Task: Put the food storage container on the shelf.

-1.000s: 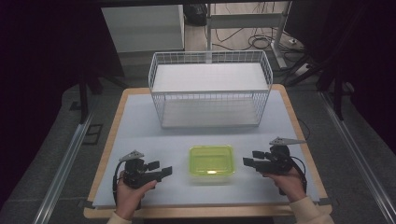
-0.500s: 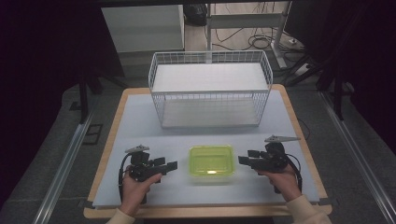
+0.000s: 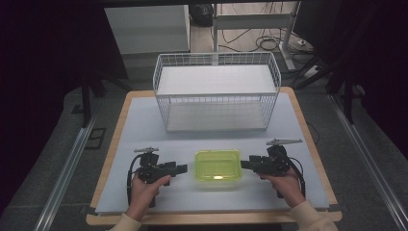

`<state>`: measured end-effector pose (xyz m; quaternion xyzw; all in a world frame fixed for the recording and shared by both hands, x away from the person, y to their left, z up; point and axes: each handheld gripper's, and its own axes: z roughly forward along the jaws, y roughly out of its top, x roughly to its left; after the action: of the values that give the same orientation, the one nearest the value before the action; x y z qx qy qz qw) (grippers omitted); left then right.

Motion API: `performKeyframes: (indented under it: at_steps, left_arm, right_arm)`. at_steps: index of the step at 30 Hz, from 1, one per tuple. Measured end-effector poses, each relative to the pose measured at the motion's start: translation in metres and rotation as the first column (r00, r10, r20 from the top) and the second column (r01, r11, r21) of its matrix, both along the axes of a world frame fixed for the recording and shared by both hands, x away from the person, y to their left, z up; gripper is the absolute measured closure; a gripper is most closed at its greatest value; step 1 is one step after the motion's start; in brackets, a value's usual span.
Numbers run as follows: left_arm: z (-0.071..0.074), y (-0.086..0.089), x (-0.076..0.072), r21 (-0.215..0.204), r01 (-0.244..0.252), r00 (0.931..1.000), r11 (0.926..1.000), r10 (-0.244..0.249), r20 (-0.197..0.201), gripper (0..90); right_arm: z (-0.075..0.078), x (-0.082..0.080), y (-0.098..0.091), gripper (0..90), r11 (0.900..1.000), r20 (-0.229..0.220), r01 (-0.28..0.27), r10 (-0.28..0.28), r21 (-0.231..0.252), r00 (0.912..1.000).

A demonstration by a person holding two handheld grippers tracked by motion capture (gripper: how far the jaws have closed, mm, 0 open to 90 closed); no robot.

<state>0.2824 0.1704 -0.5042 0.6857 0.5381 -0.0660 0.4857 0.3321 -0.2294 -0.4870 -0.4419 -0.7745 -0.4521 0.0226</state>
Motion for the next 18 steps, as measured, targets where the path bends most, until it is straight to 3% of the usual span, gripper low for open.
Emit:
performKeyframes:
  at_steps: [7,13,18]
  left_arm:
    - [-0.002,-0.006,0.008,0.001,0.027,0.9994,0.9996,-0.027,-0.021,30.5]
    - [-0.007,-0.017,0.019,-0.037,0.047,0.9969,0.9982,-0.049,-0.062,31.1]
    - [-0.01,-0.025,0.026,-0.045,0.072,0.9946,0.9964,-0.075,-0.072,33.5]
  right_arm:
    - [-0.003,0.001,0.004,43.6,1.0,-0.018,-0.002,0.002,-0.003,0.9998]
    - [-0.008,0.003,0.007,45.9,1.0,-0.039,0.001,-0.001,-0.003,0.9992]
    - [-0.011,0.004,0.007,47.3,0.9999,-0.065,0.007,-0.006,0.012,0.9979]
